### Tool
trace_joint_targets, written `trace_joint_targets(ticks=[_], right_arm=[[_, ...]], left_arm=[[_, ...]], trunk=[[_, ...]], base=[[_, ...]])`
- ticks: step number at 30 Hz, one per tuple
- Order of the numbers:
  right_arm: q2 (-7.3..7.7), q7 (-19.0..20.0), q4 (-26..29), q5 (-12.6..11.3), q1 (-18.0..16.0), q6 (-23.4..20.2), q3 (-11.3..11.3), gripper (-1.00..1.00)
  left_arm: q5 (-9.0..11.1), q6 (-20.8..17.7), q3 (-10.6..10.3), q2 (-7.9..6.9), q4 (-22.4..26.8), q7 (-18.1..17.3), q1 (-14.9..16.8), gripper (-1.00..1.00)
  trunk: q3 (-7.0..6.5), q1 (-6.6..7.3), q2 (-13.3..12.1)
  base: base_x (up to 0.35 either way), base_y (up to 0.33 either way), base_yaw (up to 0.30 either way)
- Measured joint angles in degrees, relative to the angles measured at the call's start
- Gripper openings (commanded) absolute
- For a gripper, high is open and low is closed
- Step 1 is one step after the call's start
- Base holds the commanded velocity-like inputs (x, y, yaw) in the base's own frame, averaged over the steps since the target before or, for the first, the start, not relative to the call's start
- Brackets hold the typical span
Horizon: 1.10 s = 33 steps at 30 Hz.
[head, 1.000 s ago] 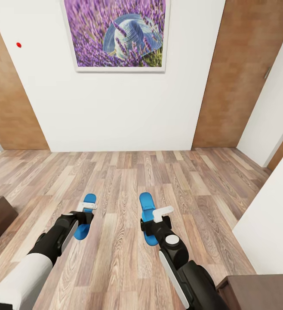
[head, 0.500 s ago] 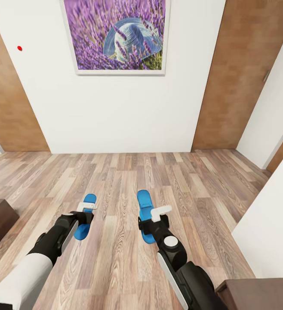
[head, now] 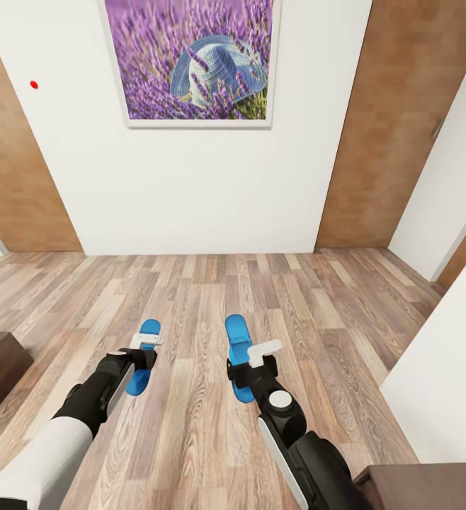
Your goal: In the bedroom, move the book from the bed onto either nightstand, and place the two sandals side by side next to the bed.
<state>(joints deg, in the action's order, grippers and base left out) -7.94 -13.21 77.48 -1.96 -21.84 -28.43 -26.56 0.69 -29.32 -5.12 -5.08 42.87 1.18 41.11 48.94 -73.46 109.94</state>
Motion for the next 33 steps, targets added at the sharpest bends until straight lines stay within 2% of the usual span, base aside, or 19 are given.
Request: trace_joint_targets(ticks=[6, 8, 11, 14, 15, 20, 26, 33], right_arm=[[0.01, 0.0, -2.6, -0.3, 0.0, 0.1, 0.0, -1.00], [0.10, 0.0, -3.4, -0.3, 0.0, 0.1, 0.2, -1.00], [0.16, 0.0, -5.7, -0.2, 0.0, 1.2, 0.4, -1.00], [0.23, -0.1, -8.6, 0.0, 0.0, 4.4, 0.6, -1.00], [0.25, -0.1, -9.6, 0.0, 0.0, 5.6, 0.6, -1.00], [0.27, -0.2, -11.3, 0.0, 0.0, 7.3, 0.6, -1.00], [0.07, -0.1, -17.1, -0.1, 0.0, 8.0, 0.5, -1.00], [-0.20, -0.2, -20.1, 0.2, -0.1, 8.2, 0.2, -1.00]], left_arm=[[0.3, 0.1, 0.1, 0.40, -0.2, 0.3, -0.1, -1.00], [0.4, 0.6, 0.2, 0.47, -2.0, 0.3, -0.1, -1.00], [0.5, 3.3, 0.4, 0.39, -6.5, 0.3, -0.1, -1.00], [0.6, 7.4, 0.7, 0.21, -12.5, 0.3, -0.1, -1.00], [0.7, 9.8, 0.8, 0.15, -15.7, 0.3, -0.1, -1.00], [1.2, 17.1, 1.0, -0.02, -23.7, 0.3, -0.2, -1.00], [4.1, 23.7, 1.7, -0.20, -28.7, 0.2, -0.5, -1.00], [4.9, 26.0, 1.9, -0.25, -29.6, 0.3, -2.3, -1.00]], trunk=[[-1.08, 1.32, -2.4], [-1.43, 1.76, -3.2], [-1.97, 2.41, -4.4], [-2.51, 3.07, -5.6], [-2.68, 3.29, -6.0], [-3.58, 4.39, -8.0], [-4.66, 5.71, -10.4], [-5.92, 7.25, -13.2]], base=[[0.000, 0.000, 0.000], [0.000, 0.000, 0.000], [0.000, 0.000, 0.000], [0.000, 0.000, 0.000], [0.000, 0.000, 0.000], [0.000, 0.000, 0.000], [0.000, 0.000, 0.000], [0.000, 0.000, 0.000]])
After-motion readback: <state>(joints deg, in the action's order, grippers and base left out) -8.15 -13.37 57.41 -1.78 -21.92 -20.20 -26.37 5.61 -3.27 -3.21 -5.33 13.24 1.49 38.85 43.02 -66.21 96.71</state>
